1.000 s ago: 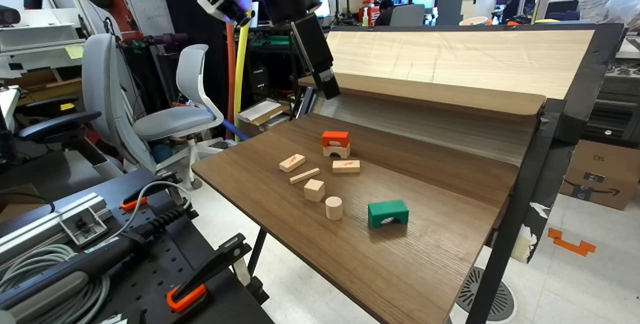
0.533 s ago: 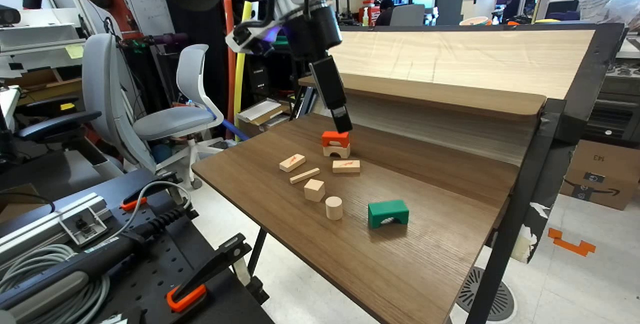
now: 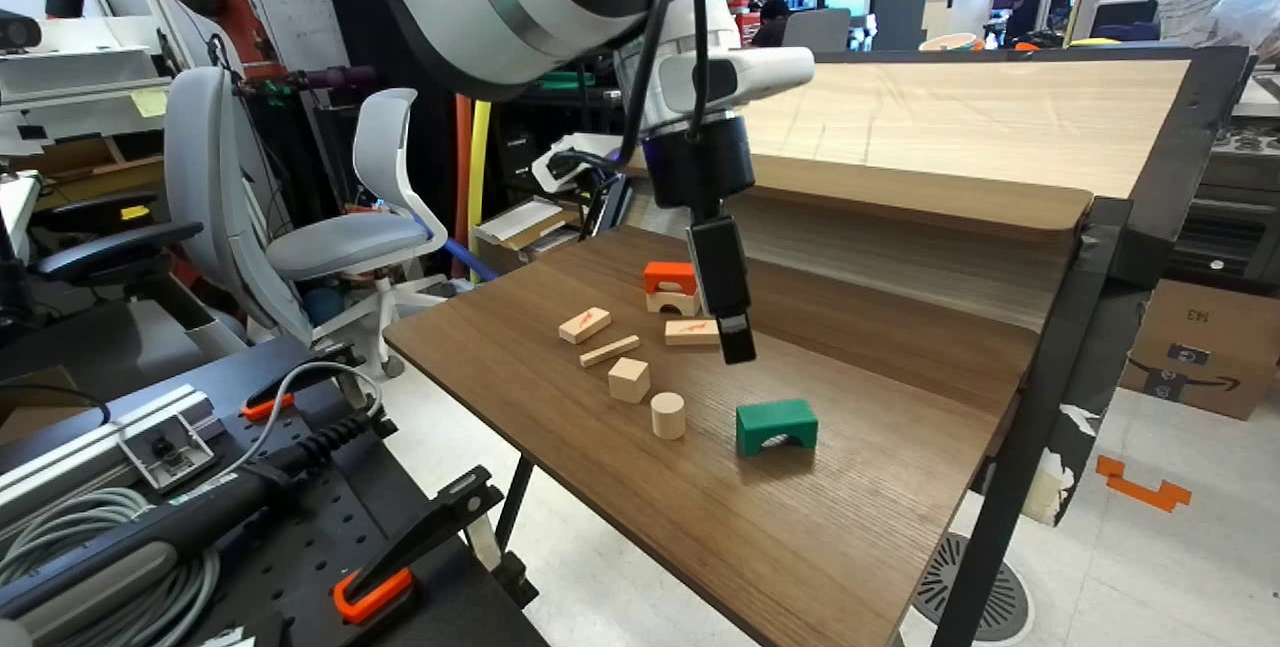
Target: Put the green block on top of the orange block
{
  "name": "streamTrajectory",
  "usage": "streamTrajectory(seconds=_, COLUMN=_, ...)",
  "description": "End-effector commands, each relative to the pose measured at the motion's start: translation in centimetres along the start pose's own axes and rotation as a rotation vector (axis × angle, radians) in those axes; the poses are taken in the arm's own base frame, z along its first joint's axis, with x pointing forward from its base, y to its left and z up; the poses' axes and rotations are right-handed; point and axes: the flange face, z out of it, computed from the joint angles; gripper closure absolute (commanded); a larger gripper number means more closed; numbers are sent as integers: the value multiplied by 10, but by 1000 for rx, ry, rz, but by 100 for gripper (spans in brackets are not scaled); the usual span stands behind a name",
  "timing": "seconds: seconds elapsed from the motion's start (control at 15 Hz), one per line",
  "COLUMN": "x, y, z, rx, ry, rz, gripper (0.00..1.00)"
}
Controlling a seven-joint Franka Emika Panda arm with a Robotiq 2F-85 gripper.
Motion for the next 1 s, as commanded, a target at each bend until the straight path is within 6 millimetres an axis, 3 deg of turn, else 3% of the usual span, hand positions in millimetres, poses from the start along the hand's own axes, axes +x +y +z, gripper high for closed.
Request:
streamTrajectory(seconds=0.0, x=20, y=-5, z=22, rx=-19, ry=-54, rz=-13, gripper=0)
streamTrajectory(seconds=0.27, x=30, y=-5, z=41, rx=-46, ry=-138, rz=-61, gripper=0)
streamTrajectory(seconds=0.4, x=35, y=-5, z=42, rx=-60, ry=-187, rz=-95, gripper=0)
streamTrajectory(seconds=0.47, x=24, y=-2, z=40, rx=-56, ry=-143, rz=-69, gripper=0)
streamTrajectory(seconds=0.93, x=29, y=-6, z=43, rx=-53, ry=-158, rz=-76, gripper=0)
